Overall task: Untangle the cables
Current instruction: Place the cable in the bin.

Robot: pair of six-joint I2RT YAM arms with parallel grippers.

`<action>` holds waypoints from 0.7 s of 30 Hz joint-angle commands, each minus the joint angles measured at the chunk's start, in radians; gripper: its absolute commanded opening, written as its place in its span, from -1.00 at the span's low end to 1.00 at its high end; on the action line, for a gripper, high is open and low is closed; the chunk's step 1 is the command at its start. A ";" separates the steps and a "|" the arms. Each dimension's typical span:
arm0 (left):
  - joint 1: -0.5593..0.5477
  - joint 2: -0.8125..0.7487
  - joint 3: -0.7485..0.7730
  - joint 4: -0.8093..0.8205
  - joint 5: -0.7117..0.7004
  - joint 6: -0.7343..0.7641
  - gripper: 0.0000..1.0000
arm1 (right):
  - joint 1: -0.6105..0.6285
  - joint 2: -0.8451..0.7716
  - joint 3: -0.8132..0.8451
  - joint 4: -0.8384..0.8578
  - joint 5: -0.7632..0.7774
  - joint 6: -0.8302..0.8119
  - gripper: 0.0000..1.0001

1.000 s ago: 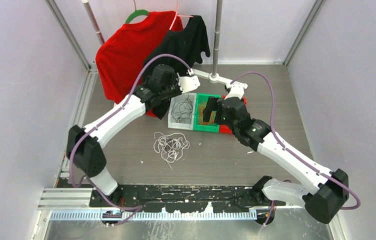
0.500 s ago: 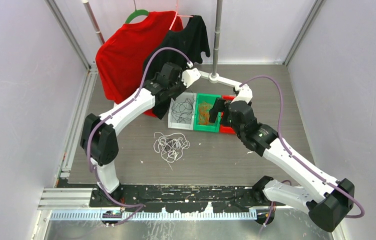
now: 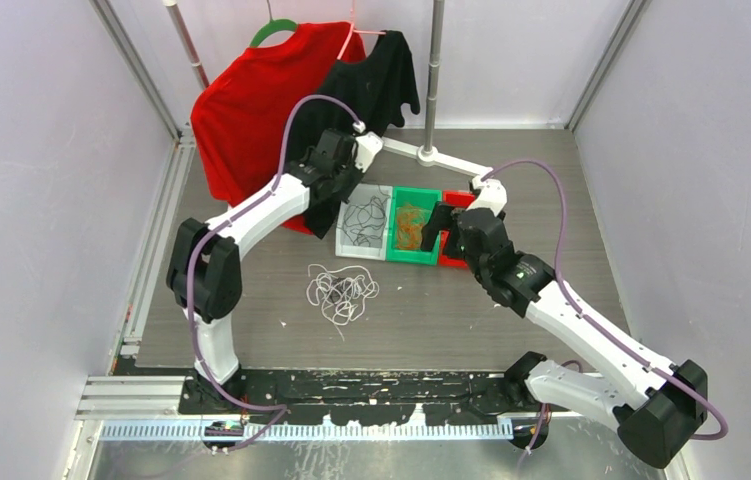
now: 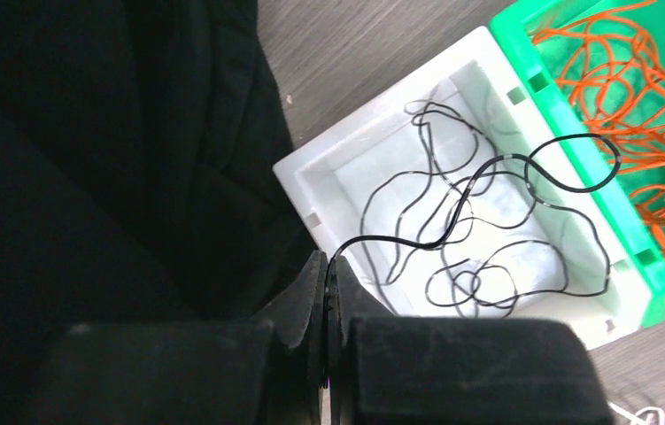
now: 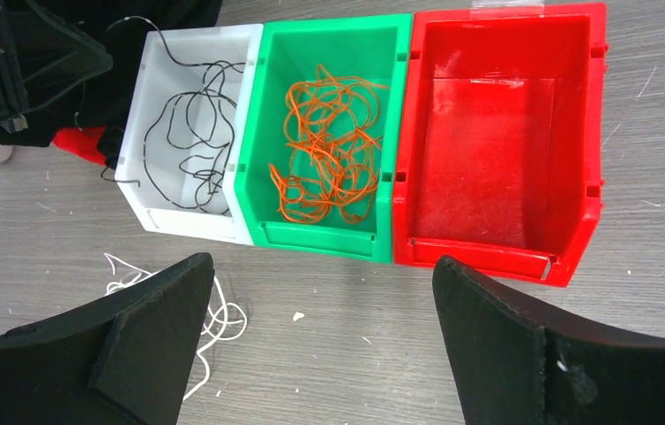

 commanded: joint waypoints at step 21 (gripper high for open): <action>-0.050 0.079 0.110 0.075 0.155 -0.293 -1.00 | -0.007 -0.035 -0.079 0.055 -0.009 0.087 0.97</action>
